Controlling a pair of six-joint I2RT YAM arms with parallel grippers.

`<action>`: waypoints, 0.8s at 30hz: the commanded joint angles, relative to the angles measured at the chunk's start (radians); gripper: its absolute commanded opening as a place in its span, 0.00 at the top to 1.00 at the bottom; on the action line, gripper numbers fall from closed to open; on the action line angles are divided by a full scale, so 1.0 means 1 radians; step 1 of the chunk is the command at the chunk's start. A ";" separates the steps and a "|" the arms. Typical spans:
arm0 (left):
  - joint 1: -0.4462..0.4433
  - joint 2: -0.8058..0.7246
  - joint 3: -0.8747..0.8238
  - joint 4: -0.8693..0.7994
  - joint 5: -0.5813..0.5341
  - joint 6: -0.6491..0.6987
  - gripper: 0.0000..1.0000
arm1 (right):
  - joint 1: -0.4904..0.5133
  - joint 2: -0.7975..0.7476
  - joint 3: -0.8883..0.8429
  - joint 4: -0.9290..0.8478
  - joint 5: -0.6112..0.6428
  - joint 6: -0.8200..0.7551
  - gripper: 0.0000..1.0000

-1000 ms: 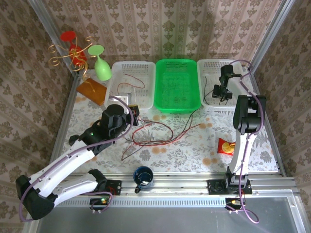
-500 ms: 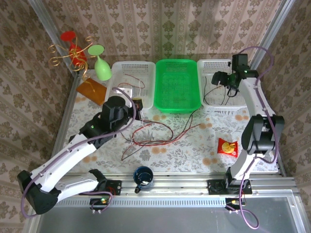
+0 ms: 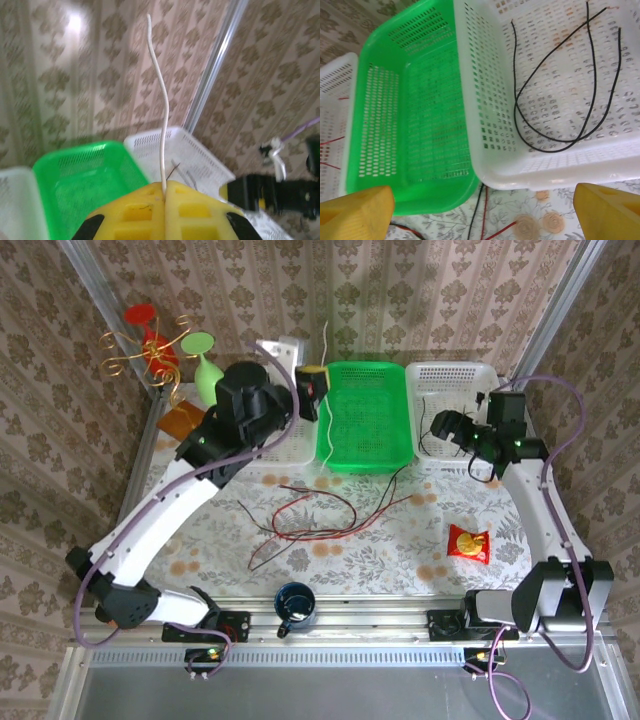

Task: Untangle the cables

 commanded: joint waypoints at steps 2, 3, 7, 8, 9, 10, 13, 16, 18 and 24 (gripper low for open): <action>0.015 0.088 0.156 0.039 0.069 0.097 1.00 | 0.005 -0.095 -0.074 0.085 -0.036 0.071 0.07; 0.019 0.118 0.195 0.051 0.076 0.097 1.00 | 0.005 -0.113 -0.086 0.085 -0.031 0.071 0.07; 0.032 0.266 0.424 0.050 0.113 0.112 1.00 | 0.004 -0.152 -0.116 0.081 -0.022 0.076 0.06; 0.034 0.306 0.487 0.048 0.124 0.111 1.00 | 0.004 -0.157 -0.119 0.079 -0.018 0.072 0.06; 0.037 0.359 0.574 0.044 0.140 0.106 1.00 | 0.004 -0.161 -0.124 0.079 -0.011 0.067 0.06; 0.038 0.414 0.670 0.030 0.151 0.099 1.00 | 0.002 -0.165 -0.128 0.081 -0.003 0.060 0.06; 0.043 0.593 0.951 -0.021 0.183 0.104 1.00 | -0.008 -0.169 -0.129 0.075 0.005 0.050 0.06; 0.054 0.721 1.121 -0.029 0.157 0.101 1.00 | -0.023 -0.179 -0.137 0.088 -0.007 0.052 0.05; 0.070 0.739 1.095 0.001 0.133 0.072 1.00 | -0.028 -0.182 -0.139 0.090 -0.017 0.055 0.05; 0.118 0.702 0.770 0.177 0.206 -0.059 1.00 | -0.030 -0.186 -0.142 0.093 -0.037 0.055 0.05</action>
